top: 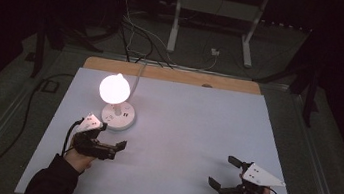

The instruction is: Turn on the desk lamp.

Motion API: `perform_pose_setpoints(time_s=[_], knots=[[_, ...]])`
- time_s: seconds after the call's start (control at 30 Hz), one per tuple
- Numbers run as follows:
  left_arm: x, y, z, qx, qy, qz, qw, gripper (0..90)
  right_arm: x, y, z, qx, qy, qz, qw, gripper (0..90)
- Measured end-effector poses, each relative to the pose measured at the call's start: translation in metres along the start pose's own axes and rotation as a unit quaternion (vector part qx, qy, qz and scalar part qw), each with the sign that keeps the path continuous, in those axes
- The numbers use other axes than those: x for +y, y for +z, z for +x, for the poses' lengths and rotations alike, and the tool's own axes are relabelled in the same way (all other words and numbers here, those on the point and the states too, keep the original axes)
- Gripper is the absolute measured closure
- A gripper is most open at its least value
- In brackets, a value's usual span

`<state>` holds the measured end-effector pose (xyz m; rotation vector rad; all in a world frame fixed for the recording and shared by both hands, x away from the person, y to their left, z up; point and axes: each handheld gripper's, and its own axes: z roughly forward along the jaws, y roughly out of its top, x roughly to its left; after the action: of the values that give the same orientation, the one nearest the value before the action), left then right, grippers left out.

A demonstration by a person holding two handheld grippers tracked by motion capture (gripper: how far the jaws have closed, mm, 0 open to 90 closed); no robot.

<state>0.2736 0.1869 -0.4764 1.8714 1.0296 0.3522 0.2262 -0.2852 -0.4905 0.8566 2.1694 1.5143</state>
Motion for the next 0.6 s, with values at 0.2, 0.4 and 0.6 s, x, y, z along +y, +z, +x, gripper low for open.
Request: perform_pose_setpoints(time_s=[0.2,0.4,0.6], knots=[[-0.009,-0.011,0.002,-0.01,0.011,-0.001,0.9999,0.4,0.0,0.0,0.001,0.002,0.0,0.002,1.0,0.0],[-0.021,-0.019,0.006,-0.029,0.029,0.004,0.9991,0.4,0.0,0.001,0.001,0.003,-0.002,0.004,1.0,0.0],[-0.031,-0.025,0.008,-0.037,0.043,0.008,0.9983,0.4,0.0,0.001,0.001,0.005,-0.001,0.004,1.0,0.0]])
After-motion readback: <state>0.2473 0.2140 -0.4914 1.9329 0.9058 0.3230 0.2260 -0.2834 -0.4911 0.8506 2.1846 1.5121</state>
